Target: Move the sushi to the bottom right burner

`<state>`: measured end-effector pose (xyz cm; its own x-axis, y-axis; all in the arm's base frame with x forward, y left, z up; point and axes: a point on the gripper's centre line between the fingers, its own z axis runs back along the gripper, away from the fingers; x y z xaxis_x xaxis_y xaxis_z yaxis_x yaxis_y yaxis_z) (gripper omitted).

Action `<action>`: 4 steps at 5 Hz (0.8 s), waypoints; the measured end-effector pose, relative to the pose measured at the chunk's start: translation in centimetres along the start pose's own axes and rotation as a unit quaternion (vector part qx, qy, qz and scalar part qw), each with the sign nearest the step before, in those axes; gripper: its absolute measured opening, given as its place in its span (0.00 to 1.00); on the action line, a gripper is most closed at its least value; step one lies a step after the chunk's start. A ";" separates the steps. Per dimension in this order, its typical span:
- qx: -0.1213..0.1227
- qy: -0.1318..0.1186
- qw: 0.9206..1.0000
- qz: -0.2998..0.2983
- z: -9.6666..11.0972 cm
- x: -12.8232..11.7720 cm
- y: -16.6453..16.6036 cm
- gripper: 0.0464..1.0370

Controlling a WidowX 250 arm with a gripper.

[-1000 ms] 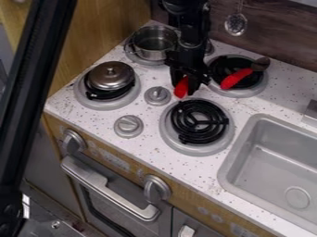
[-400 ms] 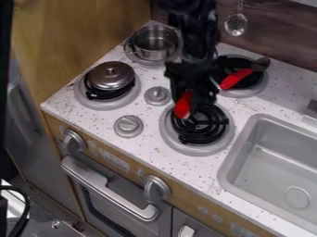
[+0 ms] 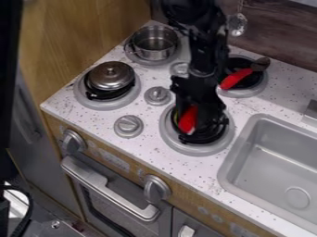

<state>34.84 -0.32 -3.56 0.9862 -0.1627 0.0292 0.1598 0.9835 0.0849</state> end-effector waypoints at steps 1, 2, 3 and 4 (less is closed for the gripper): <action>-0.003 -0.001 1.000 0.003 0.3 0.4 -0.1 0.87; -0.007 0.008 1.000 0.003 0.4 0.3 -0.1 0.96; -0.015 -0.012 1.000 0.013 2.8 0.7 0.3 0.96; -0.019 -0.029 0.999 0.014 5.3 0.7 0.6 0.96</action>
